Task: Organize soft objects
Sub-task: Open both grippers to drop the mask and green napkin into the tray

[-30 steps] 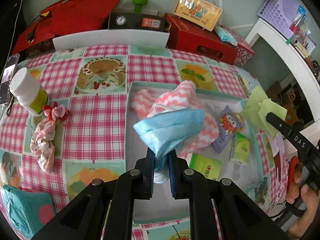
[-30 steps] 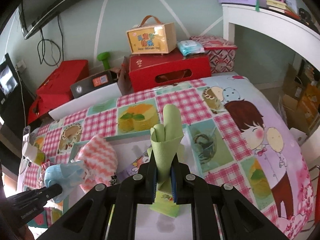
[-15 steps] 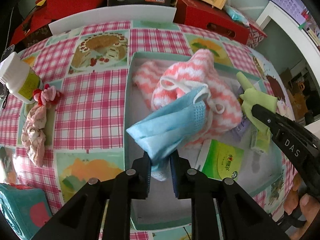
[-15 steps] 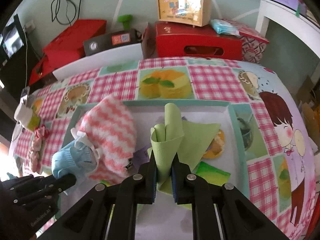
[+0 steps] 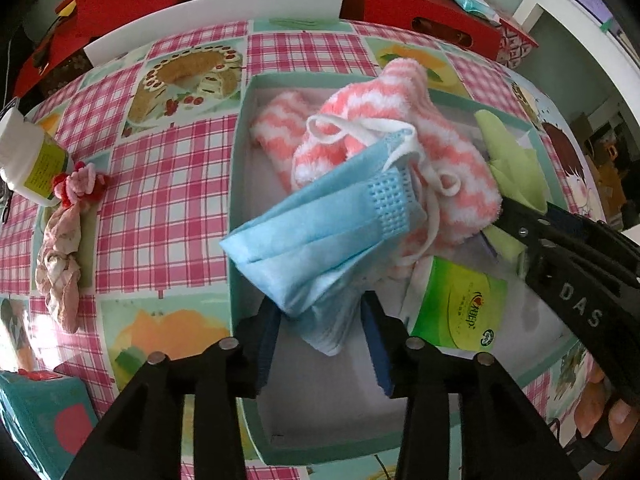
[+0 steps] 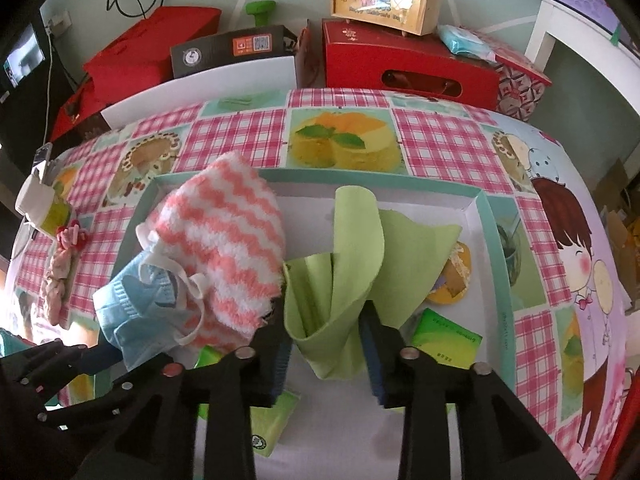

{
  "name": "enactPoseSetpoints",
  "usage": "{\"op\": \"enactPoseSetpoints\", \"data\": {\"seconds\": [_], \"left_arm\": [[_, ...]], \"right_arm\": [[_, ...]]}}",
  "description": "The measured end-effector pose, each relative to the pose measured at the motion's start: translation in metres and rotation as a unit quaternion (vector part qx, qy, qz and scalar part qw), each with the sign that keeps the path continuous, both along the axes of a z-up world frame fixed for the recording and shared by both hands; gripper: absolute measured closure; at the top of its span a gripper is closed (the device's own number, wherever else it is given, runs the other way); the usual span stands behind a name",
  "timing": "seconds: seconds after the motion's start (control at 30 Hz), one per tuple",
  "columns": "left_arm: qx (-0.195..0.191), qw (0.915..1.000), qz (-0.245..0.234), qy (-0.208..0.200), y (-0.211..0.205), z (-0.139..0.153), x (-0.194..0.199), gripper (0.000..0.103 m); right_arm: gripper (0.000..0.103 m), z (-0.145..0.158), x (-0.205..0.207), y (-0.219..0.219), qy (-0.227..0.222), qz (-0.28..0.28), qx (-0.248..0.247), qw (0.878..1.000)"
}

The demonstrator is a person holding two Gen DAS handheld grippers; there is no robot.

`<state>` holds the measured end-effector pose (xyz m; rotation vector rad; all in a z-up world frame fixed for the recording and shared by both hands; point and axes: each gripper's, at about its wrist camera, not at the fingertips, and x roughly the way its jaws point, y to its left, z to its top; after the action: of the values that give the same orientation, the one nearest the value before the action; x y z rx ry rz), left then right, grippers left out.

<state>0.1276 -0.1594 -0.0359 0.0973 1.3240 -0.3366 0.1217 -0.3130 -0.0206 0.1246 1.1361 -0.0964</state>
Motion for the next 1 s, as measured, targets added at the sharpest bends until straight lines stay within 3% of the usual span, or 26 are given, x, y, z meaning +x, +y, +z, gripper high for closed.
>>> {"op": "enactPoseSetpoints", "data": {"seconds": [0.1,0.4,0.5,0.57,0.7,0.77,0.9,1.0], "left_arm": [[0.008,0.9999,-0.007,-0.001,-0.008,-0.004,-0.002,0.053],[0.008,0.9999,-0.012,0.0,-0.016,-0.003,-0.001,0.047],[0.0,0.9999,-0.014,-0.005,-0.016,0.002,-0.004,0.039],[0.004,0.9998,-0.015,-0.012,-0.016,0.005,-0.003,0.028],[-0.003,0.9997,-0.018,-0.018,-0.016,0.011,-0.003,0.027],[-0.009,0.9996,-0.018,-0.02,-0.013,0.014,-0.004,0.018],[-0.012,0.9994,-0.021,-0.026,-0.009,0.019,-0.006,0.017],[-0.016,0.9992,-0.021,-0.029,-0.007,0.021,-0.008,0.014]], "right_arm": [[0.05,-0.005,0.002,0.001,0.013,-0.002,-0.004,1.0],[0.038,-0.004,0.004,0.006,0.016,0.003,-0.021,1.0],[0.033,0.0,0.003,0.004,0.01,0.001,-0.026,1.0],[0.028,0.003,0.003,0.003,0.006,-0.002,-0.027,1.0],[0.019,0.007,0.002,0.001,0.002,-0.009,-0.03,0.999],[0.015,0.007,0.003,0.0,0.002,-0.014,-0.03,0.999],[0.0,0.007,0.002,-0.003,0.002,-0.023,-0.028,0.999],[0.0,0.008,0.001,-0.007,-0.001,-0.032,-0.026,0.999]]}}
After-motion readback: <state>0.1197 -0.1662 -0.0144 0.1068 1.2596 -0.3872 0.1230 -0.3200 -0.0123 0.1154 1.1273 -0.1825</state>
